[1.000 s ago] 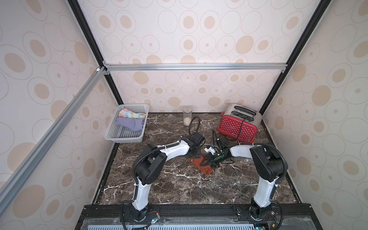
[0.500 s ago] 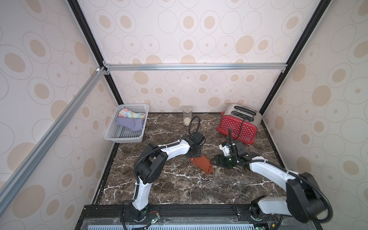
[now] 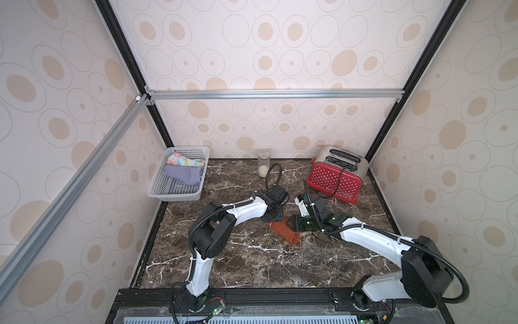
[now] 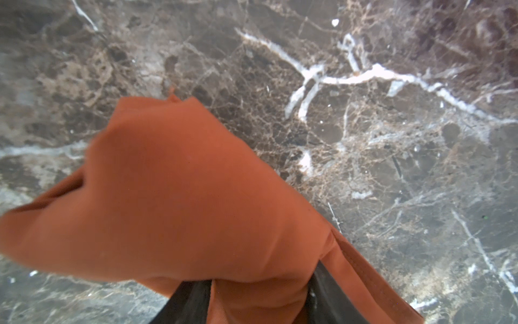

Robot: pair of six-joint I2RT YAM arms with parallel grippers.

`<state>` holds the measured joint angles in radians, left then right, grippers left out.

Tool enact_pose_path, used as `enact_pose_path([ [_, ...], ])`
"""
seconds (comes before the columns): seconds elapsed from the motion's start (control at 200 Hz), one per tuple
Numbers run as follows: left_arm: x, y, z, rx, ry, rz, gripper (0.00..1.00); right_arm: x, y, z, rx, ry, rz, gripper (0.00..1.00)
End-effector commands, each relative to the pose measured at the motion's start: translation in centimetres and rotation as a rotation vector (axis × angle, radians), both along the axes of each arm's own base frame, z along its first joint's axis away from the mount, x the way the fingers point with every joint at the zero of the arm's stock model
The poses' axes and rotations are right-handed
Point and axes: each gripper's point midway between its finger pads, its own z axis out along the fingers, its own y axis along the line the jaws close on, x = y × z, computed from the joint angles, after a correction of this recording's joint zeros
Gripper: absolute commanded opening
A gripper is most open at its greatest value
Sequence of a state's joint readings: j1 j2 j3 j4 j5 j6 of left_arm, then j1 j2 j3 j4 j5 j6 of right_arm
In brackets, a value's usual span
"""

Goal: Roll up the skirts
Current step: Roll the skirt at the center of the board.

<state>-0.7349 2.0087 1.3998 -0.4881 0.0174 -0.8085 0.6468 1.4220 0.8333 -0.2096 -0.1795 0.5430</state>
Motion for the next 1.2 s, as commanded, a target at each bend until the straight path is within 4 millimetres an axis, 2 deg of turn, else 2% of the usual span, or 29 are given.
enact_pose_path([
  [0.0,-1.0,2.2,-2.7,0.084,0.081,0.034,0.53,0.0,-0.2,-1.8,-0.055,0.045,-0.036,0.41],
  [0.07,-1.1,2.3,-2.6,0.087,0.082,0.033,0.53,-0.1,-0.9,-3.1,-0.106,0.073,-0.049,0.30],
  [0.16,-1.1,2.4,-2.5,0.091,0.084,0.031,0.53,-0.5,-1.4,-4.9,-0.130,0.115,-0.056,0.24],
  [0.281,-1.0,2.4,-2.1,0.092,0.079,0.025,0.54,-0.7,-2.0,-6.9,-0.156,0.150,-0.064,0.21],
  [0.421,-0.6,2.6,-1.2,0.084,0.070,0.025,0.57,-0.5,-3.9,-9.2,-0.183,0.197,-0.107,0.18],
  [0.627,0.4,3.4,0.2,-0.009,0.072,0.063,0.64,-0.5,-4.6,-10.6,-0.223,0.224,-0.069,0.16],
  [0.697,1.0,3.3,1.6,-0.058,0.045,0.068,0.71,-0.7,-4.4,-11.0,-0.217,0.231,-0.054,0.15],
  [0.822,1.4,2.8,4.2,-0.135,-0.004,0.075,0.91,-0.8,-3.7,-11.2,-0.179,0.225,-0.032,0.15],
  [0.912,1.6,3.3,5.4,-0.167,-0.024,0.085,0.99,-0.9,-3.4,-11.3,-0.165,0.217,-0.022,0.15],
  [1.048,1.2,4.2,7.8,-0.222,-0.077,0.072,0.99,-1.0,-3.2,-11.4,-0.155,0.215,-0.017,0.15],
  [1.138,-0.1,3.7,9.4,-0.328,-0.124,0.036,0.99,-1.1,-3.1,-11.5,-0.146,0.220,-0.028,0.15],
  [1.198,-1.4,3.4,9.6,-0.419,-0.135,0.025,0.99,-1.3,-3.1,-11.6,-0.130,0.226,-0.037,0.15],
])
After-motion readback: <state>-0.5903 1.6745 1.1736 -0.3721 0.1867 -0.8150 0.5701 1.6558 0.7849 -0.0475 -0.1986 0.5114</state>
